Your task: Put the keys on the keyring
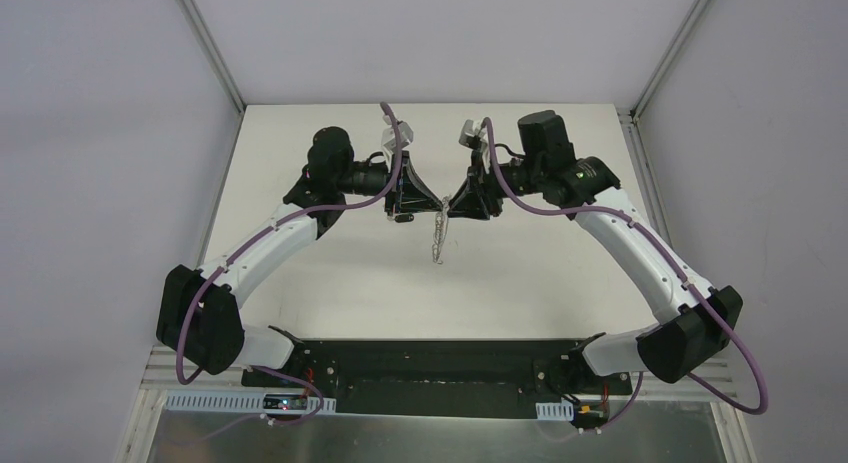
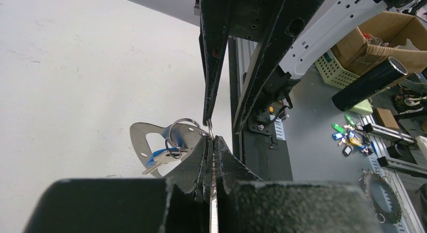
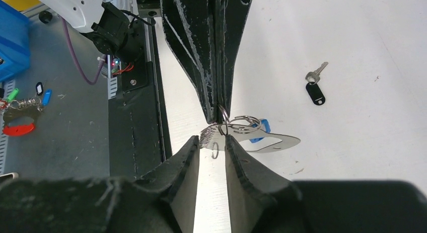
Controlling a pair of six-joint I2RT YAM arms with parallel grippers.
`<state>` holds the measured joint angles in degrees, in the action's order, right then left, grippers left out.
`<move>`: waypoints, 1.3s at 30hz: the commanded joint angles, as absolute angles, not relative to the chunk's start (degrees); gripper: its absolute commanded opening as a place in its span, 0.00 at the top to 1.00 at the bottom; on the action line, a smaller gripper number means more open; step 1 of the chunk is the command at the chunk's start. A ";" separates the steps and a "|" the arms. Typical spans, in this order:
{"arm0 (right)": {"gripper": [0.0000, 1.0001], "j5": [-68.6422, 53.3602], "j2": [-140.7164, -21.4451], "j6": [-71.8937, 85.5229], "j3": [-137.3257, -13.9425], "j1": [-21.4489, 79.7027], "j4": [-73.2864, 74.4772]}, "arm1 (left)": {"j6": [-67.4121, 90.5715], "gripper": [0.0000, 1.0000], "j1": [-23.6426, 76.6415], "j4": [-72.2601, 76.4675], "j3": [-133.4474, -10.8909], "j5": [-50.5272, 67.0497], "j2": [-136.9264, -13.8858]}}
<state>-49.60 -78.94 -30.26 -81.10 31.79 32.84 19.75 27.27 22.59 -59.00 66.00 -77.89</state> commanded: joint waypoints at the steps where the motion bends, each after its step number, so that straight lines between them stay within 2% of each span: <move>1: 0.71 -47.90 -78.70 -30.06 -83.11 32.61 29.77 | 19.42 1.00 27.71 24.64 -59.44 68.04 -77.35; 5: 0.66 -46.27 -77.84 -30.23 -82.31 32.59 29.75 | 19.42 1.00 27.69 24.71 -59.34 68.03 -77.13; 10: 0.68 -46.70 -77.08 -30.13 -81.61 32.49 29.51 | 19.42 1.00 27.69 24.75 -59.38 67.94 -77.04; 17: 0.76 -49.06 -78.21 -28.71 -82.41 32.56 28.66 | 19.69 1.00 27.77 25.00 -59.11 67.88 -77.09; 29: 0.99 -51.21 -78.32 -29.73 -82.21 32.59 29.37 | 20.66 1.00 27.75 26.28 -58.90 67.81 -77.42; 33: 1.00 -49.34 -77.99 -32.13 -83.03 32.63 31.40 | 19.10 1.00 27.69 24.83 -59.41 67.84 -77.31; 39: 1.00 -43.58 -79.08 -35.71 -86.01 35.07 36.59 | 7.16 0.76 27.69 11.79 -62.83 67.47 -75.90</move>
